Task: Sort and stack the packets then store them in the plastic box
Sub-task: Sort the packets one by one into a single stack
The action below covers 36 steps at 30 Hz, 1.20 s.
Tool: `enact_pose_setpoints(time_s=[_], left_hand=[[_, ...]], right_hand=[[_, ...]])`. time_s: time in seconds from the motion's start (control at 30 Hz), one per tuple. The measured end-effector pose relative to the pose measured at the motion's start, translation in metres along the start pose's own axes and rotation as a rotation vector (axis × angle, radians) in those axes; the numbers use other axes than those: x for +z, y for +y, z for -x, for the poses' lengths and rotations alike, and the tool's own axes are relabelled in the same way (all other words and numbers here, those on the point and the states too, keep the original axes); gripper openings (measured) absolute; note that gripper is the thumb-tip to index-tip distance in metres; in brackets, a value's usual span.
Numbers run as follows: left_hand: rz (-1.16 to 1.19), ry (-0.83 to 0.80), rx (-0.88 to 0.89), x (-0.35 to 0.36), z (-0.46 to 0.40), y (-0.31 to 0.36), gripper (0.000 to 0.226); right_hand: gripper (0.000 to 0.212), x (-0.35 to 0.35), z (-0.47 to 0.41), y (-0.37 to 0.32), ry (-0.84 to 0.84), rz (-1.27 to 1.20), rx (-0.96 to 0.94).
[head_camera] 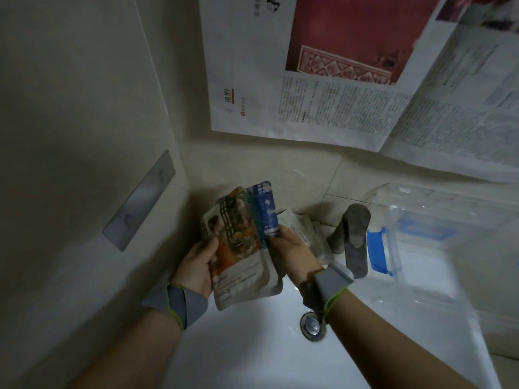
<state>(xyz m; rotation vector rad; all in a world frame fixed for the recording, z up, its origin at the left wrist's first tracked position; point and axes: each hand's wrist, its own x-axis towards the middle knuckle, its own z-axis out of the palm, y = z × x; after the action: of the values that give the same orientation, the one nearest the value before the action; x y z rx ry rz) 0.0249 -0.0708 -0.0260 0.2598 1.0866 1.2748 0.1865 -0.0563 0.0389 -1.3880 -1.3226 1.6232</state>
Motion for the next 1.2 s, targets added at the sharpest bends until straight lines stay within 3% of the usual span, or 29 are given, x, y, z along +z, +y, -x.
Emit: enact_pose_setpoints(time_s=[0.1, 0.27, 0.37, 0.47, 0.7, 0.83, 0.97, 1.2], left_hand=[[-0.102, -0.065, 0.031, 0.004, 0.002, -0.003, 0.036], [-0.261, -0.067, 0.114, 0.011, 0.004, -0.002, 0.029], [-0.391, -0.105, 0.25, 0.01, 0.001, -0.005, 0.044], [-0.497, -0.137, 0.364, 0.018, -0.003, -0.004, 0.053], [-0.65, -0.097, 0.523, 0.043, -0.033, 0.021, 0.035], [-0.666, -0.163, 0.493, 0.052, -0.052, 0.026, 0.05], [-0.572, -0.102, 0.367, 0.041, -0.072, 0.021, 0.06], [-0.813, -0.15, 0.32, 0.025, -0.09, 0.012, 0.055]], right_hand=[[0.046, -0.001, -0.003, 0.003, 0.034, 0.115, 0.075], [0.059, -0.002, -0.013, 0.012, -0.033, 0.398, 0.072], [0.072, -0.002, -0.022, 0.025, 0.023, 0.388, 0.03], [0.058, -0.004, -0.029, 0.033, 0.161, 0.216, -0.041], [0.027, -0.014, -0.058, 0.023, 0.344, 0.097, -0.223], [0.032, -0.019, -0.071, 0.026, 0.367, 0.058, -0.222], [0.039, -0.014, -0.082, 0.039, 0.32, 0.038, -0.184], [0.04, -0.007, -0.098, 0.047, 0.364, 0.088, -0.16]])
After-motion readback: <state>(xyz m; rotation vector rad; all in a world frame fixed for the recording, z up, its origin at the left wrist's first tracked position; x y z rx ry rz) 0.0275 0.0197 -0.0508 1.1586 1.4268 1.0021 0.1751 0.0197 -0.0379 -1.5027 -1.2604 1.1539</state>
